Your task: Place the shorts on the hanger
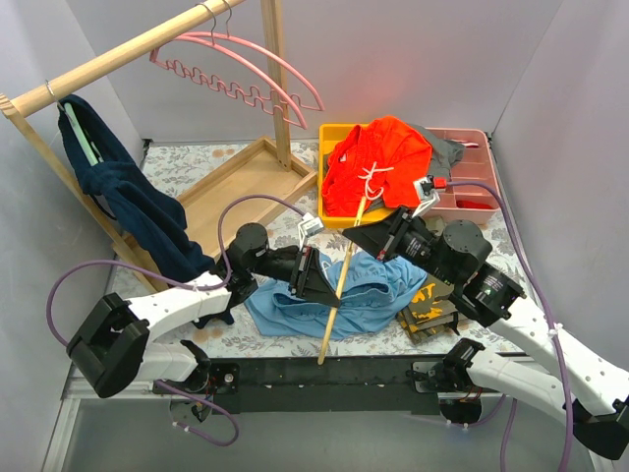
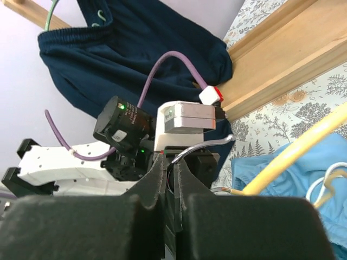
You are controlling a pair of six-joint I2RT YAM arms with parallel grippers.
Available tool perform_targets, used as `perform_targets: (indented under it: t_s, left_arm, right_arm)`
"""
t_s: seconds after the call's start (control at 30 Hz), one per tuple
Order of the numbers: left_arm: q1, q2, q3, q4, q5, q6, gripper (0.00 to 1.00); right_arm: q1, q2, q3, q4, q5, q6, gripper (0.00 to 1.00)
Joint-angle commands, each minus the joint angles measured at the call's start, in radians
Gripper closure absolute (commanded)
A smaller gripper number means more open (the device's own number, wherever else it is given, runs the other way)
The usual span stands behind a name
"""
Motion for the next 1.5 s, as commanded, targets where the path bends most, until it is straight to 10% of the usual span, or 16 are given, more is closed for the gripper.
perform_targets:
  t_s: [0.0,0.23,0.77,1.47]
  left_arm:
    - [0.003,-0.004,0.083,-0.113,0.014,0.087,1.00]
    - [0.003,-0.027,0.243,-0.578,-0.201,0.372,0.55]
    - [-0.178,-0.038,0.510,-1.117,-1.043,0.842,0.47]
    - [-0.278,-0.044,0.497,-1.143,-1.095,0.887,0.41]
  right_arm:
    - [-0.002,0.004,0.009,0.047,0.060,0.045,0.99]
    - [-0.002,0.000,0.047,-0.108,0.231,0.136,0.99]
    - [0.001,0.161,0.290,-0.444,0.466,0.320,0.99]
    - [0.001,0.285,0.405,-0.507,0.489,0.340,0.99]
